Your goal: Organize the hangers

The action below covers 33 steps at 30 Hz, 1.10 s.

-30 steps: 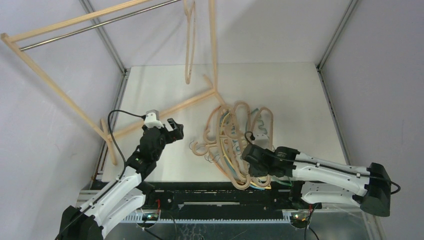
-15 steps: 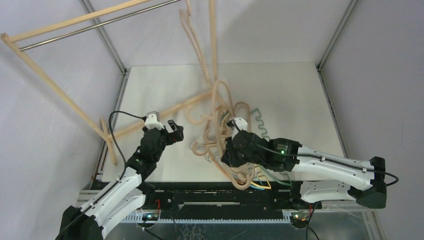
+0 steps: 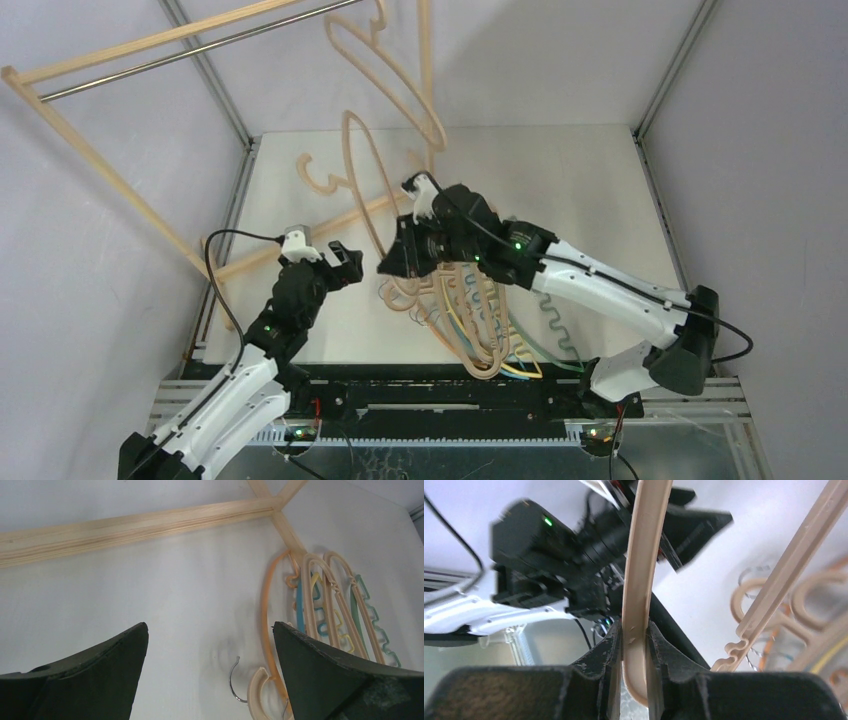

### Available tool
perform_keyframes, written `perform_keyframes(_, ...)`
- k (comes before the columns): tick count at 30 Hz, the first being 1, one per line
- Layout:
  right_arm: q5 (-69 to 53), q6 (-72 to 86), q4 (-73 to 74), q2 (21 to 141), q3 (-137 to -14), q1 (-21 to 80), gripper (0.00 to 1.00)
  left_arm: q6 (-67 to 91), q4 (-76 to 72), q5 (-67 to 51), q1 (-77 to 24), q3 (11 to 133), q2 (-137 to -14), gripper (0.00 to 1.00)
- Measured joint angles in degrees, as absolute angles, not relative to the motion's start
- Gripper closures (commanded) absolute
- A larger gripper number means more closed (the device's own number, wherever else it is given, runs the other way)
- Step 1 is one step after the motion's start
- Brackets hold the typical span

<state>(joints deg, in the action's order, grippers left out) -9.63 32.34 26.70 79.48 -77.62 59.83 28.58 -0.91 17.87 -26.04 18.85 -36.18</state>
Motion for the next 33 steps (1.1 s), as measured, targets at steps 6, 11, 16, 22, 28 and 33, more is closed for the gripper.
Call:
perform_keyframes(6,-17.0,30.4,23.0,87.2,-90.0,58.1,0.94,28.6,-0.6,18.0,-26.0,18.9,-35.7,0.01)
perform_keyframes(11,-20.3,28.1,20.5,93.9,-103.3,57.4,0.94,28.5,-0.3,18.2,-26.0,18.9,-35.7,0.01)
perform_keyframes(16,-22.5,27.3,19.4,100.0,-112.7,55.9,0.94,28.5,-0.2,18.3,-26.0,18.9,-35.7,0.00)
perform_keyframes(22,-25.3,27.5,18.6,107.9,-118.8,53.1,0.93,28.4,0.3,18.9,-26.0,18.9,-35.5,0.01)
perform_keyframes(28,-27.0,28.8,18.6,114.1,-123.9,51.2,0.93,28.2,0.6,19.3,-26.0,18.9,-35.1,0.00)
perform_keyframes(33,-28.2,29.9,17.6,115.3,-125.3,50.4,0.93,28.0,0.6,19.4,-26.0,18.9,-35.1,0.01)
